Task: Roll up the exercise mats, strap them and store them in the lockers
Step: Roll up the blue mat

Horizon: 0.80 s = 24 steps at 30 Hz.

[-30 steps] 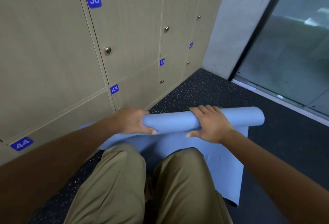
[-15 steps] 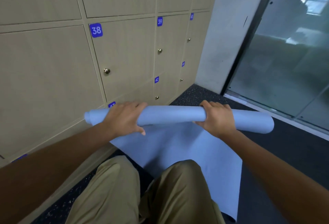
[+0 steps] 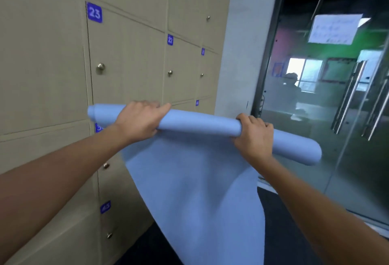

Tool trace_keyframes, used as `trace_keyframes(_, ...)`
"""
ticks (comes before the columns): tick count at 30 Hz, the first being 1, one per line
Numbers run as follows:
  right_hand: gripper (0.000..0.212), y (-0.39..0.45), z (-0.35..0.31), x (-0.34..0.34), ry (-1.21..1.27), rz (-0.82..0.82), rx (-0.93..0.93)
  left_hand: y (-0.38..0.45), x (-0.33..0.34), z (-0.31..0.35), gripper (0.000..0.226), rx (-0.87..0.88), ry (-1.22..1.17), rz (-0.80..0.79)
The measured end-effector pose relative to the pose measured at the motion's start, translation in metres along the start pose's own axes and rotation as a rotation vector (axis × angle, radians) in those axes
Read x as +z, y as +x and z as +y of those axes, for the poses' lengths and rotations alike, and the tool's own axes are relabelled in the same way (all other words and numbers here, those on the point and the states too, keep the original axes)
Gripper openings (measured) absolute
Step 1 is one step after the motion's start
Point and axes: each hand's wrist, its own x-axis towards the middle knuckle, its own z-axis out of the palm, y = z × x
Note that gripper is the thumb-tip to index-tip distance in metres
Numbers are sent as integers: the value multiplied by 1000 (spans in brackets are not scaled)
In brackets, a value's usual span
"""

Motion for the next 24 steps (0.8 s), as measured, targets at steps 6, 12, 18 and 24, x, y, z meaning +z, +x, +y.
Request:
trace_keyframes(6, 36, 67, -8, -66, -2, 132, -19, 37, -78, -41, 46, -10, 5, 127)
trace_keyframes(12, 47, 133, -33, -144, 10, 230, -80, 64, -166, -98, 36, -67, 33, 187)
trace_keyframes(18, 62, 169, -56, -218, 29, 222, -105, 72, -247, -141, 60, -71, 42, 180)
trace_keyframes(24, 71, 155, -74, -250, 54, 99, -158, 46, -285, -150, 70, -79, 15, 13)
